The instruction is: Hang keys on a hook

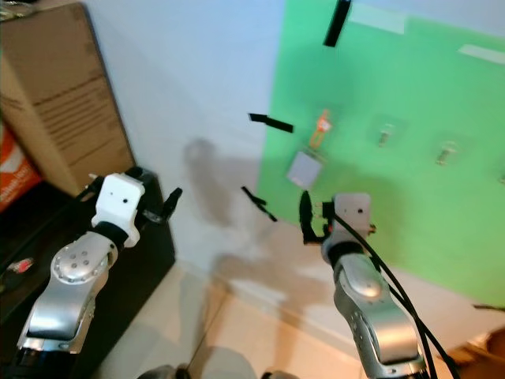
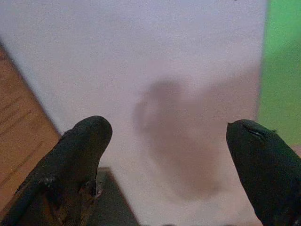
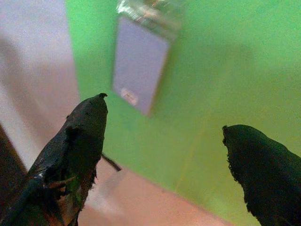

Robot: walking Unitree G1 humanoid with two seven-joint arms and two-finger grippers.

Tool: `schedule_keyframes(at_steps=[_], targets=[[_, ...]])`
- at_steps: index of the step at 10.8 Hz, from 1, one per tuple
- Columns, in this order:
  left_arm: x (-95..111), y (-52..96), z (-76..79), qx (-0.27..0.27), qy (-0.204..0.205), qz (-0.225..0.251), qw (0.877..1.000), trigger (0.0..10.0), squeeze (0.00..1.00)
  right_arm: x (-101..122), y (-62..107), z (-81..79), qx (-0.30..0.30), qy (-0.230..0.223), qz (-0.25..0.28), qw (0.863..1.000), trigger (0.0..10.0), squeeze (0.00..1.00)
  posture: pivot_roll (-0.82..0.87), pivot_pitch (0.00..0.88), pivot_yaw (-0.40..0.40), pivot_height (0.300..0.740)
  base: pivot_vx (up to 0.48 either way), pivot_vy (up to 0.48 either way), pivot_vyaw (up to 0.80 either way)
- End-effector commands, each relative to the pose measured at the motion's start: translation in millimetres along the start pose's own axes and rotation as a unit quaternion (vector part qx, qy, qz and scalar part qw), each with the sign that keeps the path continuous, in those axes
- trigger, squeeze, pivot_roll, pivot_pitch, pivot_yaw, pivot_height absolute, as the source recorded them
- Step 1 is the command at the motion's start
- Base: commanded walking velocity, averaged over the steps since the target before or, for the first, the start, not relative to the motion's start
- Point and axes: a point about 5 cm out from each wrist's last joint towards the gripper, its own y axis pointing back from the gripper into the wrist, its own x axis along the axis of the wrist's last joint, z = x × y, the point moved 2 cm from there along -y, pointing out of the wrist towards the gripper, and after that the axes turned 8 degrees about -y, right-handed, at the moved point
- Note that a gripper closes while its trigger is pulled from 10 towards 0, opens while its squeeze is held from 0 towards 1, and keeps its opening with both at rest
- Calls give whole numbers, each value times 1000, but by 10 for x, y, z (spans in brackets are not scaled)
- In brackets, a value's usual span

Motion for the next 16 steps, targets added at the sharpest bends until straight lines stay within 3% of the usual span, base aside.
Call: schedule_keyframes(at_steps=[1, 5, 7, 11, 13, 16], targets=[[9, 21, -18, 9, -1, 1, 1000, 10000, 0, 23, 3, 10, 1, 1, 6, 1000, 10000, 0, -80, 0, 0, 740, 0, 0, 800], [62, 50, -32, 21, 1, 10, 1000, 10000, 0, -20, 39, -22, 34, -3, -10, 999, 10000, 0, -67, 0, -15, 740, 0, 0, 800], [53, 78, -69, 34, 14, 13, 999, 10000, 0, 33, 55, -36, 45, 19, 7, 999, 10000, 0, -74, 0, -18, 740, 0, 0, 800], [-35, 100, -93, 44, 25, -9, 999, 10000, 0, 79, 163, -66, 69, 18, 29, 997, 10000, 0, -100, 0, 5, 740, 0, 0, 800], [-59, 133, -54, 36, 41, -14, 998, 10000, 0, 40, 169, -40, 54, -25, 19, 998, 10000, 0, -101, 0, -3, 740, 0, 0, 800], [-75, 201, -43, 44, 48, -23, 998, 10000, 0, -3, 151, -71, 73, -26, 1, 997, 10000, 0, -76, 0, -31, 740, 0, 0, 800]])
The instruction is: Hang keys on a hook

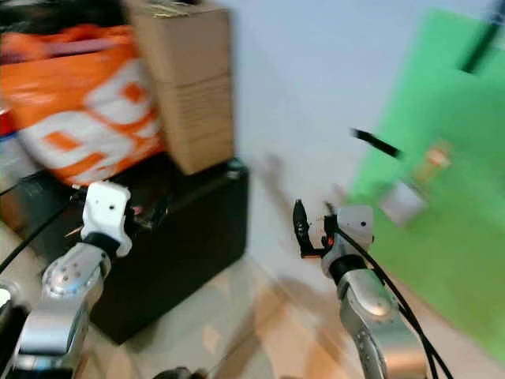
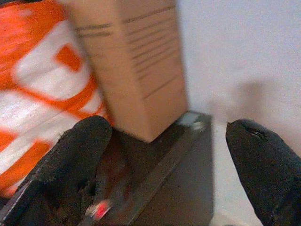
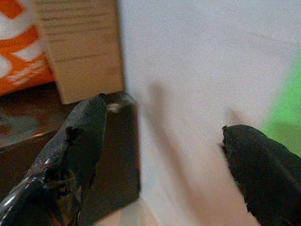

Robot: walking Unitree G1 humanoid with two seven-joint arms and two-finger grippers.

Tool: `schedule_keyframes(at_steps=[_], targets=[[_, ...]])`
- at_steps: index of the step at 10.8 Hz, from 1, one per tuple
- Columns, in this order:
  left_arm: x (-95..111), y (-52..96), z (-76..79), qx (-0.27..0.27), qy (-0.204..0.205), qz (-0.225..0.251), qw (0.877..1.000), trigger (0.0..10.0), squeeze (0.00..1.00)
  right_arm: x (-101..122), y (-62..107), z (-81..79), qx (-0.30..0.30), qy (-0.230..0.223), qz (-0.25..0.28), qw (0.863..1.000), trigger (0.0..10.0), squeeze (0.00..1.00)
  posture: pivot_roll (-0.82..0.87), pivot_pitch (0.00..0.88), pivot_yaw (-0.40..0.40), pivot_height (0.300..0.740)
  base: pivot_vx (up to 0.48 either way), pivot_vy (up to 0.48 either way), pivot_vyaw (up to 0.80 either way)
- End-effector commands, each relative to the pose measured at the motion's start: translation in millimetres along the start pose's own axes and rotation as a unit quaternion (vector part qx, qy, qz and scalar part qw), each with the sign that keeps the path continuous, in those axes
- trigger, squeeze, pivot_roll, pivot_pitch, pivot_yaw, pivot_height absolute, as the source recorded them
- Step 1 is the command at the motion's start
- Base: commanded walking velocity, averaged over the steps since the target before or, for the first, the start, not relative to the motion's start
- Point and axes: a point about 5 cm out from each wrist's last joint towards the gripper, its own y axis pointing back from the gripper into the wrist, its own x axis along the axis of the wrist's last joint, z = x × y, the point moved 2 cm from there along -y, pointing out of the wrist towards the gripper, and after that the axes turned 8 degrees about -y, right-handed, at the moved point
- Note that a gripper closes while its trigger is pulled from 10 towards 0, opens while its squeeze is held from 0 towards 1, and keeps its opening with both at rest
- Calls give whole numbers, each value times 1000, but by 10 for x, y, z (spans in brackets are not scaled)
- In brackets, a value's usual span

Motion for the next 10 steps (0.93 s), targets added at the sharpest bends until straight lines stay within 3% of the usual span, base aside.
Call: schedule_keyframes(at_steps=[1, 5, 7, 9, 10], targets=[[12, 29, -26, 4, 1, -2, 1000, 10000, 204, 27, -31, -44, 14, -2, 0, 1000, 10000, 0, -71, 0, -38, 740, 0, 0, 800], [-46, 134, -151, 39, 3, -16, 999, 10000, 224, 6, -102, -124, 39, 8, -12, 999, 10000, 0, -37, 0, -74, 740, 0, 0, 800], [-39, 150, -195, 45, 6, -17, 999, 10000, 208, -25, -144, -140, 38, 8, -23, 999, 10000, 0, -34, 0, -71, 740, 0, 0, 0], [-87, 136, -185, 34, 2, -32, 999, 10000, 184, -32, -166, -115, 26, 48, -29, 998, 10000, 0, -45, 0, -58, 740, 0, 0, 0], [-83, 126, -168, 28, -1, -31, 999, 10000, 184, -32, -171, -93, 23, 44, -32, 998, 10000, 0, -34, 0, -65, 740, 0, 0, 0]])
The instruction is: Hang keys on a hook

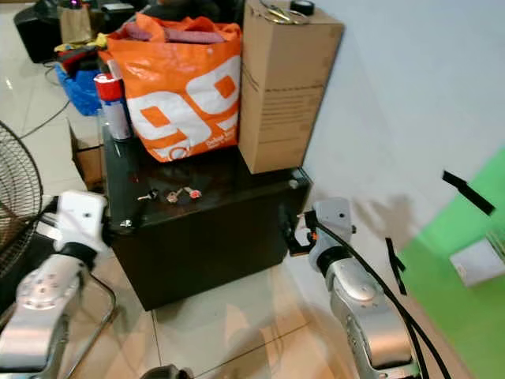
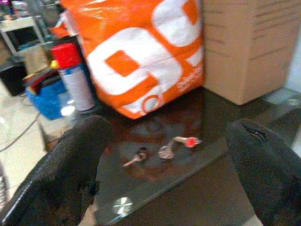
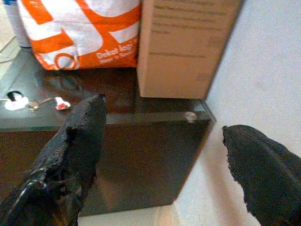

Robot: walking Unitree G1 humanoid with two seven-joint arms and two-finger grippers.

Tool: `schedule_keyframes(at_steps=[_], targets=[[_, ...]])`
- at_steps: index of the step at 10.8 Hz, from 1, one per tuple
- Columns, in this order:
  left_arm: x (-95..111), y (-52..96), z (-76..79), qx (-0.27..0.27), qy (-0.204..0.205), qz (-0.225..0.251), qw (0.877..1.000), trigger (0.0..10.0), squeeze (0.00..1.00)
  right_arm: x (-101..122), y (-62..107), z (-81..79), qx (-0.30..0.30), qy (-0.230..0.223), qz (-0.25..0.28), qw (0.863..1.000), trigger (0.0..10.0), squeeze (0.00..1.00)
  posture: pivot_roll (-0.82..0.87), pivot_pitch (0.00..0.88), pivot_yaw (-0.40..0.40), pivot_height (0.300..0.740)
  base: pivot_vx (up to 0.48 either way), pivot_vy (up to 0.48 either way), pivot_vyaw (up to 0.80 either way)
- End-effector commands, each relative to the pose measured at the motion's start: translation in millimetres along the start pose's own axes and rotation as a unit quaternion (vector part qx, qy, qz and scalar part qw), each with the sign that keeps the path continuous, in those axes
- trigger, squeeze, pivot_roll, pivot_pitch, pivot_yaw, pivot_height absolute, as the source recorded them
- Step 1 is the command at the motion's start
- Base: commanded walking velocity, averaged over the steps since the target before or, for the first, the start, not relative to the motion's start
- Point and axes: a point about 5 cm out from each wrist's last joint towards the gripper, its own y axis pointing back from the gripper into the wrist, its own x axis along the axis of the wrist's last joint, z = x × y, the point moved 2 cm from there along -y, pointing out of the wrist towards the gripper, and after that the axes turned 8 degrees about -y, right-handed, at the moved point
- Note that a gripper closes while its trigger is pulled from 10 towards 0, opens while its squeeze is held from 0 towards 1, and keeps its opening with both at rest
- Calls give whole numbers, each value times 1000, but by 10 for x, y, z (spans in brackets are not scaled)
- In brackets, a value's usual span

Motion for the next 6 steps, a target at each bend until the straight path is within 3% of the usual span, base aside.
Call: schedule_keyframes(at_steps=[1, 4, 6], targets=[[38, -8, 8, -3, -2, 2, 1000, 10000, 176, -5, -30, 91, -26, 17, -9, 999, 10000, 0, -23, 0, -69, 740, 0, 0, 0], [13, -35, 29, -14, -3, -3, 1000, 10000, 176, -23, -26, 119, -47, 38, -6, 998, 10000, 0, -43, 0, -44, 740, 0, 0, 0], [84, -118, 52, -28, -12, 18, 999, 10000, 184, -113, -10, 158, -59, -33, -26, 997, 10000, 0, -59, 0, -2, 740, 253, 0, 0]])
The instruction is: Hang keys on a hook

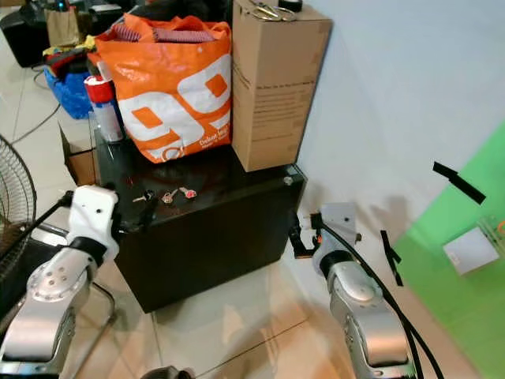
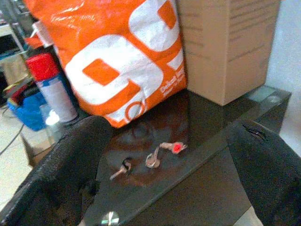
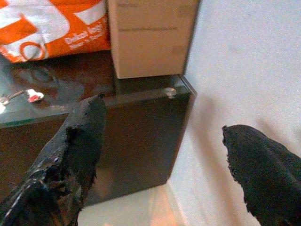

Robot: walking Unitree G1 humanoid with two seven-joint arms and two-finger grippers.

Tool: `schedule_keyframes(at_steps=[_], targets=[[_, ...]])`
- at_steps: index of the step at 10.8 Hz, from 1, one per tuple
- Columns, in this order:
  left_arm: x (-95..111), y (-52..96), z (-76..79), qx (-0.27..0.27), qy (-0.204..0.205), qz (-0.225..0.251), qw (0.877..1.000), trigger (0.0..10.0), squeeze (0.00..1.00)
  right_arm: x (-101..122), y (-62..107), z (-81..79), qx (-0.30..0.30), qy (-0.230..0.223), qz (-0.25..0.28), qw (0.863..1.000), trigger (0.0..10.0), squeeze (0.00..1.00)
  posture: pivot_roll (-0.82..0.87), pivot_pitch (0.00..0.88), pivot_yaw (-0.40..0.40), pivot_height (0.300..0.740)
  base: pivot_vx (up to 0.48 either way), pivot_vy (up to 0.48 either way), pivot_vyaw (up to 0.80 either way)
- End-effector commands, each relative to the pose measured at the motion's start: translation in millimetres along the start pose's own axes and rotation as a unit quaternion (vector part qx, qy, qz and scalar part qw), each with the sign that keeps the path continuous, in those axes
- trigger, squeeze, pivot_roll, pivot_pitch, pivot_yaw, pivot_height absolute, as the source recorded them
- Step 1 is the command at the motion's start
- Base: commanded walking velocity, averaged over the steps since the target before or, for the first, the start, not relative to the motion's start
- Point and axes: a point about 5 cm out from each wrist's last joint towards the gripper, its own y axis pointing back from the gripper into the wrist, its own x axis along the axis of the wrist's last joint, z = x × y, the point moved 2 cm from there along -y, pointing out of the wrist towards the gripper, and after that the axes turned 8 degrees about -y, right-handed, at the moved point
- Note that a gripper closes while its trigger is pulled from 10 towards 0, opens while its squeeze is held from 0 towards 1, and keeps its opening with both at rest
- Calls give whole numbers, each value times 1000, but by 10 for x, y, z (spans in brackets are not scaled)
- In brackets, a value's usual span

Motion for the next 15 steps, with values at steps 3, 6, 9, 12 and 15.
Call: schedule_keyframes(at_steps=[3, 6, 9, 12, 15], targets=[[75, -73, 13, -19, -12, 19, 1000, 10000, 184, -40, 50, 63, -19, -40, 3, 999, 10000, 0, -55, 0, 15, 740, 287, 0, 0], [45, -84, 8, -20, -9, 18, 1000, 10000, 184, 8, 32, 71, -27, -28, 12, 999, 10000, 0, -69, 0, 20, 740, 324, 0, 0], [37, -85, 48, -27, -10, 18, 999, 10000, 180, 29, 18, 107, -27, -22, 18, 999, 10000, 0, -61, 0, 12, 740, 322, 0, 0], [30, -85, 47, -25, -9, 17, 999, 10000, 184, 47, -2, 104, -27, -12, 19, 999, 10000, 0, -63, 0, 11, 740, 324, 0, 0], [31, -93, 56, -27, -8, 19, 999, 10000, 184, 55, -1, 70, -18, 3, 20, 1000, 10000, 0, -70, 0, 15, 740, 335, 0, 533]])
